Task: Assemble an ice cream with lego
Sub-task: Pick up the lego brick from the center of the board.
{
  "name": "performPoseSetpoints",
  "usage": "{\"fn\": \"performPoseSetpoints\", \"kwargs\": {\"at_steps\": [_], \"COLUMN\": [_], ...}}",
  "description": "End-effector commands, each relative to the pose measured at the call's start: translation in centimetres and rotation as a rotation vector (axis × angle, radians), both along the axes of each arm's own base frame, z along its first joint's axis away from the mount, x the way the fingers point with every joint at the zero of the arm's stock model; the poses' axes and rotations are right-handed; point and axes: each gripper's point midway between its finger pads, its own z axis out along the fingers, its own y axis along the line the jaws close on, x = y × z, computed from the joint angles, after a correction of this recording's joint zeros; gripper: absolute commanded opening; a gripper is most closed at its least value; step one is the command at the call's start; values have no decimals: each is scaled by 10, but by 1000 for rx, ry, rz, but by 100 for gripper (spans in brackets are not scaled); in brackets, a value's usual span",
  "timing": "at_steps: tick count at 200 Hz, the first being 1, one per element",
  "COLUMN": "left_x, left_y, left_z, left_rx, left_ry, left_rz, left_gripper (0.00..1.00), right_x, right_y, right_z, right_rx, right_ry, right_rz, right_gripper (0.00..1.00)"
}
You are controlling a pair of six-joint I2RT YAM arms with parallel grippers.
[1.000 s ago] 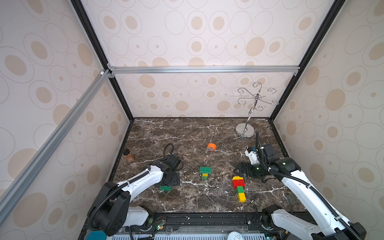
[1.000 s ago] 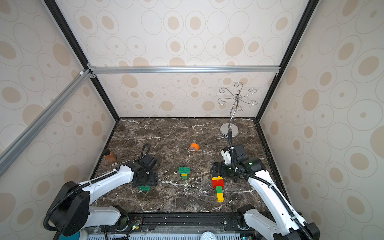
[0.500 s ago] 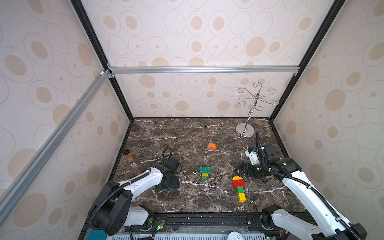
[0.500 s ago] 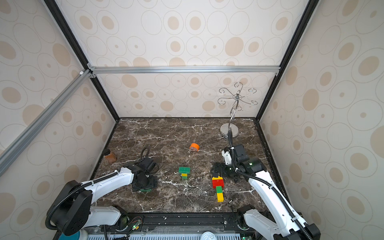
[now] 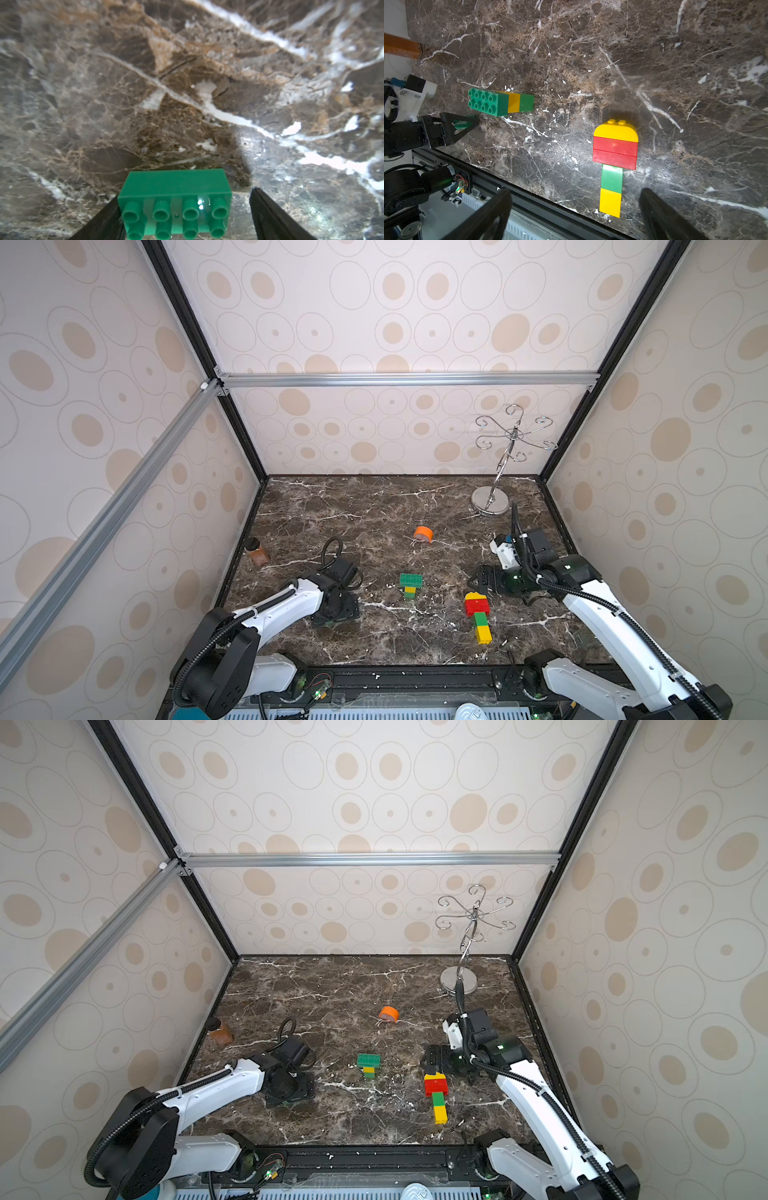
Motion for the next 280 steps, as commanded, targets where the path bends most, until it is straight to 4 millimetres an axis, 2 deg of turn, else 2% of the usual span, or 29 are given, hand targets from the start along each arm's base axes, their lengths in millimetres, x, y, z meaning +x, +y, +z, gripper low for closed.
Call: {"fn": "performPoseSetpoints", "kwargs": {"at_steps": [1,66,150,187,217,249,280], "left_x": [4,8,1,1,-1,3,15], "left_y": [0,5,8,9,10,8,-3], "left_z": [5,11,4,5,2,4,20], "left_rx": [18,75,89,91,92,85,61], "left_ry": [12,33,58,52,56,38,0], "left_rz": [37,5,-13,-15,-17,-17,-28], "left_gripper": [87,75,73,66,65,47,43], "right_x": [3,4,4,4,4,3,2], "right_y": [0,0,0,1,1,1,0], "right_z": [7,7,4,3,4,5,4], "right_rx": [9,5,3,6,9,8,5], "right_ry": [-20,-23,-17,-13,-18,-17,-17], "right_rz": [6,6,9,9,7,7,6], "right_gripper": [99,99,98,98,98,98,99]}}
